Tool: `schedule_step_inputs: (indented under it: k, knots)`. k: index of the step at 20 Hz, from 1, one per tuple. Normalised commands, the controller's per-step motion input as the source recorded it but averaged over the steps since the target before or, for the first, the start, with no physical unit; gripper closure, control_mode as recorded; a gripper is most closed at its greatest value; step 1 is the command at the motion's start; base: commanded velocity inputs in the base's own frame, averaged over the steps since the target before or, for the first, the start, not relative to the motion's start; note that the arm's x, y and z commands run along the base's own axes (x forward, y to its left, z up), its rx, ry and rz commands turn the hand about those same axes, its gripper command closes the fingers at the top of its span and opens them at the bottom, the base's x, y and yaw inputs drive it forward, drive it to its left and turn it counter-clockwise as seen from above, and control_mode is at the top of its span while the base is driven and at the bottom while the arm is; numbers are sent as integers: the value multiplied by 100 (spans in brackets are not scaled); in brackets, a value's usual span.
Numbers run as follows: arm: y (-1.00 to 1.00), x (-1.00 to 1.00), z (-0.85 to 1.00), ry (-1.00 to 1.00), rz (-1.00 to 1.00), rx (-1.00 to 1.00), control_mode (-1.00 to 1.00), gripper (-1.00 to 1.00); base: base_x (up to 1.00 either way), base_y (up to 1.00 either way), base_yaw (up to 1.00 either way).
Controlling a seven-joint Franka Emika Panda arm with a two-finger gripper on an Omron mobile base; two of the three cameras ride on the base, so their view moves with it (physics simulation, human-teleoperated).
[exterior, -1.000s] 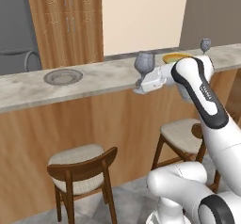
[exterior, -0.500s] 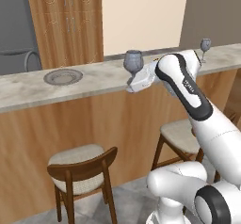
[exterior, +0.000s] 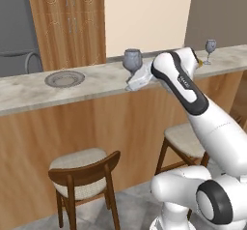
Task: Retrieve the wine glasses from the counter and place one next to each plate.
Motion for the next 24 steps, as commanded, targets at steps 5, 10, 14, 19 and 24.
schedule_step_inputs:
  k: [5,10,14,19,24]
  knots:
    - [5,50,0,7,-6,0,-100,100,0,0,0]
    - [11,49,0,8,-5,0,-100,100,0,0,0]
    - [14,36,-8,8,-2,0,-100,100,0,0,0]
    - [1,6,-19,1,0,0,-100,100,0,0,0]
    - [0,0,-18,0,0,1,-100,100,0,0,0]
